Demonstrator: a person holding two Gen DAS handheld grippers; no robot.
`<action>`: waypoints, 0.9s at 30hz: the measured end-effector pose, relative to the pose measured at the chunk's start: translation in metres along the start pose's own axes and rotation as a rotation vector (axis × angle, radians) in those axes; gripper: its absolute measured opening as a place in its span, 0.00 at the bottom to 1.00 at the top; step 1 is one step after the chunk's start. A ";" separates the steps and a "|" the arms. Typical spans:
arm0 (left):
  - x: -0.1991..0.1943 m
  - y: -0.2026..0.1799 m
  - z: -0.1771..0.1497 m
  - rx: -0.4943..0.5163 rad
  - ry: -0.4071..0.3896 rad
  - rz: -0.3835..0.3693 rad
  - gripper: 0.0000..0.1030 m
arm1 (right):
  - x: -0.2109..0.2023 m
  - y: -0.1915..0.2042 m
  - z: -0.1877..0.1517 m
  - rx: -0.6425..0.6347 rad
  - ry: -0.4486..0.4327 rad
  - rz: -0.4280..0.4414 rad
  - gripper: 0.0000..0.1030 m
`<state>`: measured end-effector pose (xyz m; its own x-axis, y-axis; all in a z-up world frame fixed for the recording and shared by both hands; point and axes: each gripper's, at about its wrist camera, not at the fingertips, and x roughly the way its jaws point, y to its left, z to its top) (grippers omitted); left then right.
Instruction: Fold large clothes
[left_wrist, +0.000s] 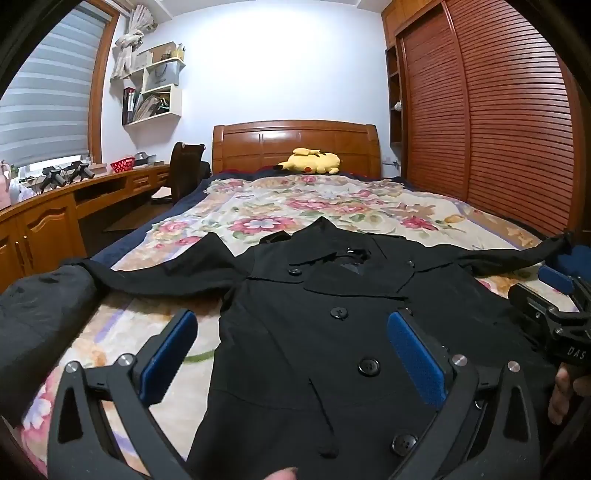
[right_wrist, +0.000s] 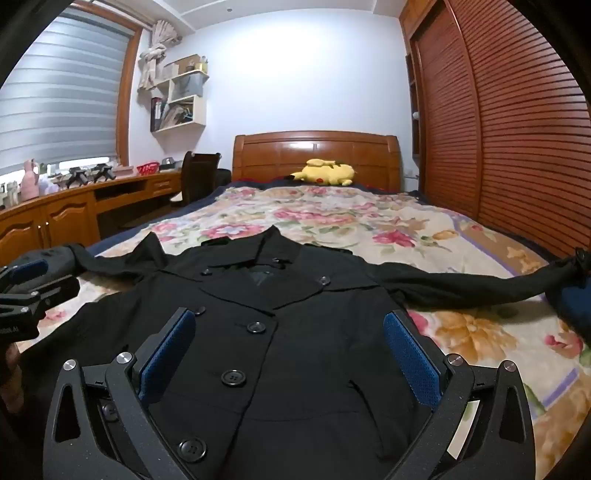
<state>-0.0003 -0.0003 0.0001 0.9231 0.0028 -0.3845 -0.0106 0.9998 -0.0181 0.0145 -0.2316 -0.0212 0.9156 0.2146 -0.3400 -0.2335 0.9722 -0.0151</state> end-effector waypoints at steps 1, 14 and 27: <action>0.000 0.000 0.000 0.000 0.000 -0.002 1.00 | 0.000 0.000 0.000 0.001 0.000 0.000 1.00; -0.007 0.003 0.009 0.010 -0.017 0.008 1.00 | 0.001 0.001 0.001 0.007 -0.004 0.002 1.00; -0.012 -0.007 0.005 0.013 -0.039 0.022 1.00 | 0.002 0.001 0.001 0.006 -0.006 0.001 1.00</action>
<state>-0.0096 -0.0068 0.0096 0.9368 0.0255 -0.3489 -0.0264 0.9996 0.0022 0.0161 -0.2302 -0.0210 0.9172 0.2165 -0.3344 -0.2329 0.9724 -0.0093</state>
